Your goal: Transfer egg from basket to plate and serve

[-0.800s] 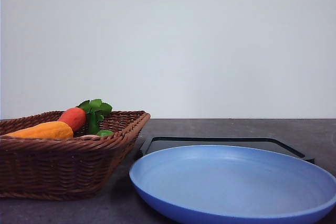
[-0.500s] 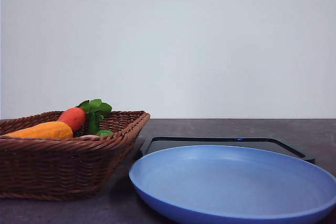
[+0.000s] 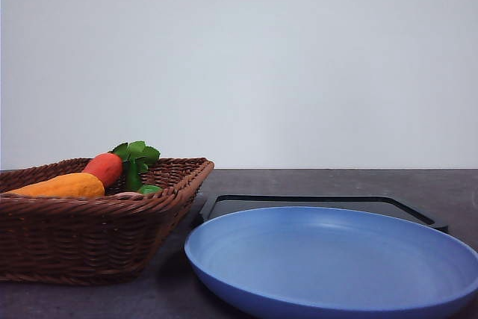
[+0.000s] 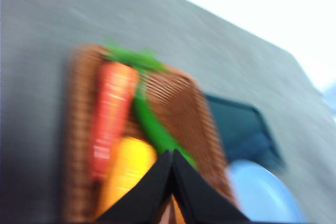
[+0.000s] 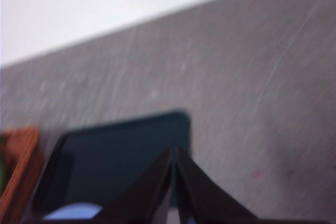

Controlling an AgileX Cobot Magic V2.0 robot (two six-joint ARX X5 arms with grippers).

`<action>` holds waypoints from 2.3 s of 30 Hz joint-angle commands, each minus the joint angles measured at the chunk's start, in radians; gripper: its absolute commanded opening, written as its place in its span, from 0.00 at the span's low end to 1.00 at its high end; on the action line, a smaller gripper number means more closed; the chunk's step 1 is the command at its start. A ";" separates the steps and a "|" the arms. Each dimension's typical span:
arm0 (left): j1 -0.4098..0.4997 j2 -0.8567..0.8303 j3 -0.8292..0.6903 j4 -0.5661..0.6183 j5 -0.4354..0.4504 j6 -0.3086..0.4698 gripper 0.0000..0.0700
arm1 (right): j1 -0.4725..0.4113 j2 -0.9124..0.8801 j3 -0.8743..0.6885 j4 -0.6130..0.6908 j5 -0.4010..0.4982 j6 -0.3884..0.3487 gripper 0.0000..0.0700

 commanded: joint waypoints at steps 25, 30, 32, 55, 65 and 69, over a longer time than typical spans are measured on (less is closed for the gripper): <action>-0.300 0.419 0.168 -0.016 0.135 0.055 0.49 | 0.239 0.643 0.016 -0.119 -0.209 -0.112 0.32; -0.300 0.419 0.168 -0.012 0.135 0.055 0.49 | 0.287 0.751 0.016 -0.047 -0.220 -0.102 0.31; -0.300 0.419 0.168 -0.012 0.135 0.055 0.49 | 0.304 0.786 0.016 -0.020 -0.233 -0.092 0.31; -0.366 0.421 0.169 -0.036 0.041 0.056 0.66 | 0.301 0.671 0.018 -0.035 -0.253 -0.030 0.00; -0.506 0.517 0.249 -0.161 -0.209 0.145 0.66 | 0.210 0.420 0.018 -0.151 -0.162 -0.031 0.00; -0.538 0.595 0.283 -0.189 -0.269 0.185 0.66 | 0.176 0.349 0.019 -0.161 -0.154 -0.031 0.00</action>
